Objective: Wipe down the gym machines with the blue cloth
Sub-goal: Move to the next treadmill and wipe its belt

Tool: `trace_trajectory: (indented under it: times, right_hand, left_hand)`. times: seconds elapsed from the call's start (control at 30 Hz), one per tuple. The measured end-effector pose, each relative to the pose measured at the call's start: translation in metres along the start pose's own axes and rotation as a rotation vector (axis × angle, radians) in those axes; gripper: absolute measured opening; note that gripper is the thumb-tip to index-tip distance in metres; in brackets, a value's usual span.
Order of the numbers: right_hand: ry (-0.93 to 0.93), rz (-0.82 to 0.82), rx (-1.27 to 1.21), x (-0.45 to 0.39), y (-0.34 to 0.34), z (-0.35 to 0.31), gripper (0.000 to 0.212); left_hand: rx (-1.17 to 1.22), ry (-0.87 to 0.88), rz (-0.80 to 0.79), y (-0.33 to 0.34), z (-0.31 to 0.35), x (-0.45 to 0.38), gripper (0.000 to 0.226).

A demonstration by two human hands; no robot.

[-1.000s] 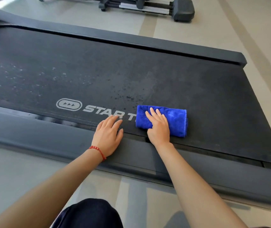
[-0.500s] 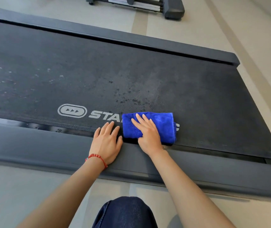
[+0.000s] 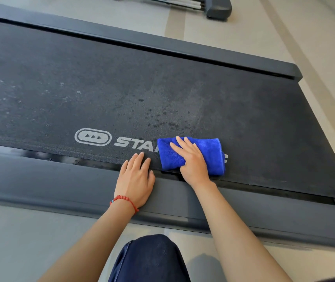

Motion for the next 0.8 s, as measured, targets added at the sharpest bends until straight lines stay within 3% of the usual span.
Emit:
trace_trajectory:
  times: [0.8]
  right_hand:
    - [-0.061, 0.099, 0.074, -0.149, -0.014, 0.024, 0.076]
  left_hand:
    - [-0.035, -0.078, -0.041, 0.000, -0.003, -0.002, 0.052]
Point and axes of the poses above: each hand's wrist, its own x-axis away from the middle knuckle, its own y-axis out of the palm, z = x × y, the point moved 4 cm from there along -x, towards the middle knuckle, and after that the axes turned 13 degrees about y, right-handed, at the moved point
